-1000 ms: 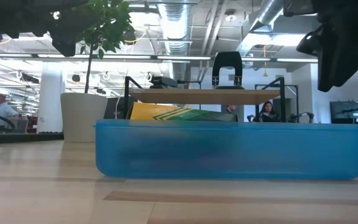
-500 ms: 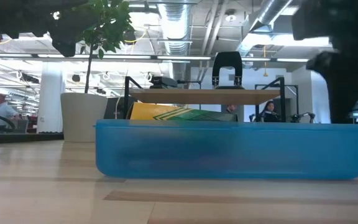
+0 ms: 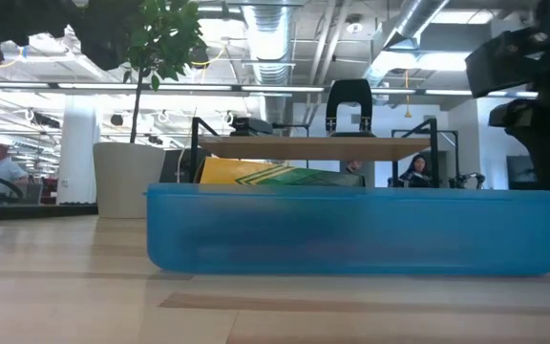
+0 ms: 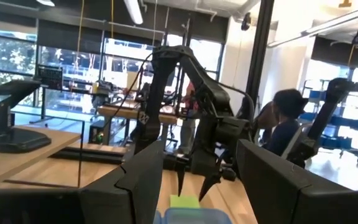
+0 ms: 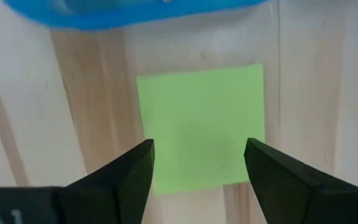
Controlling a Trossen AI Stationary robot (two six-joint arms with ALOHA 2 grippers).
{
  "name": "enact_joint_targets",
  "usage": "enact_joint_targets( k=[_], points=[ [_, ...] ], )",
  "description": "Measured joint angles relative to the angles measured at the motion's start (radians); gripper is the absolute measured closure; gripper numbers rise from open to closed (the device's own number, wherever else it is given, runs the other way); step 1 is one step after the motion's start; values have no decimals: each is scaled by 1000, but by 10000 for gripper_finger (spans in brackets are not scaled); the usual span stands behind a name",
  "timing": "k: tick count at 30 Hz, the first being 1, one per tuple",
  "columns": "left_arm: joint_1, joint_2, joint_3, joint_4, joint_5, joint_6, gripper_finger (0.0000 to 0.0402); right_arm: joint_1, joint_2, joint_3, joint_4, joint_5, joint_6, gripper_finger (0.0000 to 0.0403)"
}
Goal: Pack school essentials
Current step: Put the green sticky notes into the blue supply box
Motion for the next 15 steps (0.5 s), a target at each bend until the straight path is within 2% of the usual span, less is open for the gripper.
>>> enact_joint_targets(
  k=[15],
  points=[
    [1, 1, 0, -36, 19, -27, 210, 13, 0, 0, -16, 8, 36, 129]
  ],
)
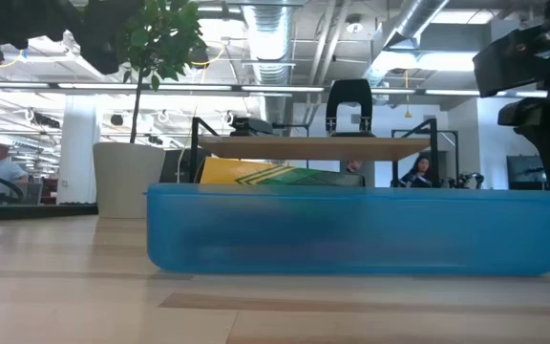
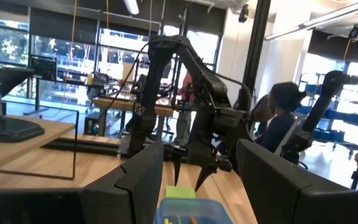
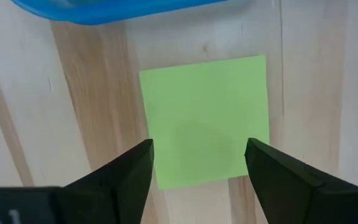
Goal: Pack school essentials
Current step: Put the green sticky notes into the blue supply box
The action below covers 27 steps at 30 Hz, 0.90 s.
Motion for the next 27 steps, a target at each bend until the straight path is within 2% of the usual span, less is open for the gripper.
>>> enact_joint_targets(
  k=[14, 19, 27],
  points=[
    [0, 0, 0, -4, 0, 0, 210, -4, 74, 6, 7, -1, -29, 37],
    [0, 0, 0, -2, 0, -1, 210, -4, 78, 17, -5, -7, -34, 31],
    [0, 0, 0, -3, 0, -2, 210, -15, 77, 110, -109, -11, -37, 34]
  ],
)
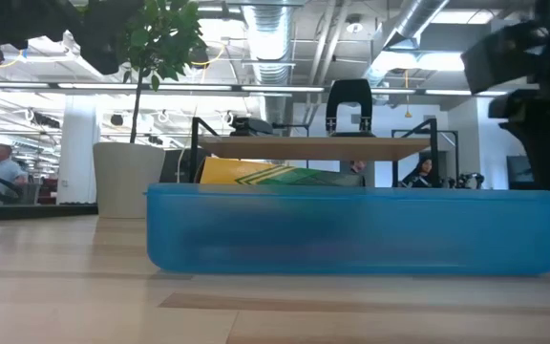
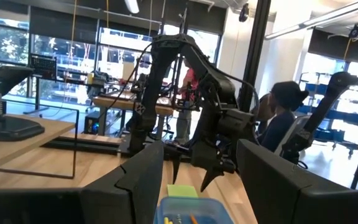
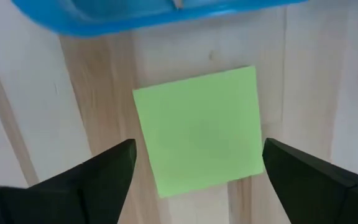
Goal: Pack school essentials
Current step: Put the green sticky notes into the blue supply box
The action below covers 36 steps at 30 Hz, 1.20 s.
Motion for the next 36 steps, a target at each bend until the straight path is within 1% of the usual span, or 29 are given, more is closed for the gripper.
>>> enact_joint_targets(
  k=[5, 12, 20, 22, 24, 26, 36],
  points=[
    [0, 0, 0, 0, 0, 0, 210, 7, 0, -6, 52, -2, 10, 34],
    [0, 0, 0, 0, 1, 0, 210, 36, 6, -38, 52, -24, 34, 32],
    [0, 0, 0, 0, 2, 0, 210, 38, 73, -34, 33, -46, 1, 34],
    [0, 0, 0, 0, 2, 0, 210, 37, 92, -34, 33, -50, -14, 39],
    [0, 0, 0, 0, 2, 0, 210, 38, 99, -33, 36, -49, -31, 54],
    [0, 0, 0, 0, 2, 0, 210, 34, 106, -32, 38, -51, -42, 78],
    [0, 0, 0, 0, 1, -1, 210, 27, 112, -22, 43, -65, -54, 231]
  ],
)
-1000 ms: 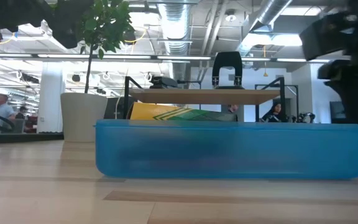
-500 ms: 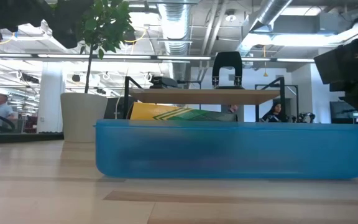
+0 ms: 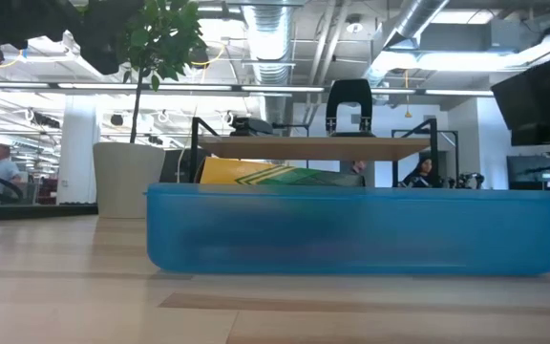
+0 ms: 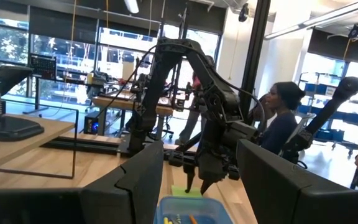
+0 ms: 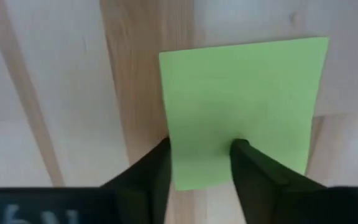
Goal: Pack school essentials
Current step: Put the green sticky notes into the blue supply box
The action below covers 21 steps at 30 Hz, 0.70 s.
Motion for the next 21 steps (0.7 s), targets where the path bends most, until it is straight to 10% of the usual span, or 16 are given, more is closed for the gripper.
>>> enact_joint_targets(
  k=[14, 21],
  points=[
    [0, 0, 0, 1, -1, -2, 210, -14, 6, 49, -35, 3, -37, 386],
    [0, 0, 0, 0, -1, -4, 210, -16, -2, 53, -63, 19, -4, 400]
  ],
)
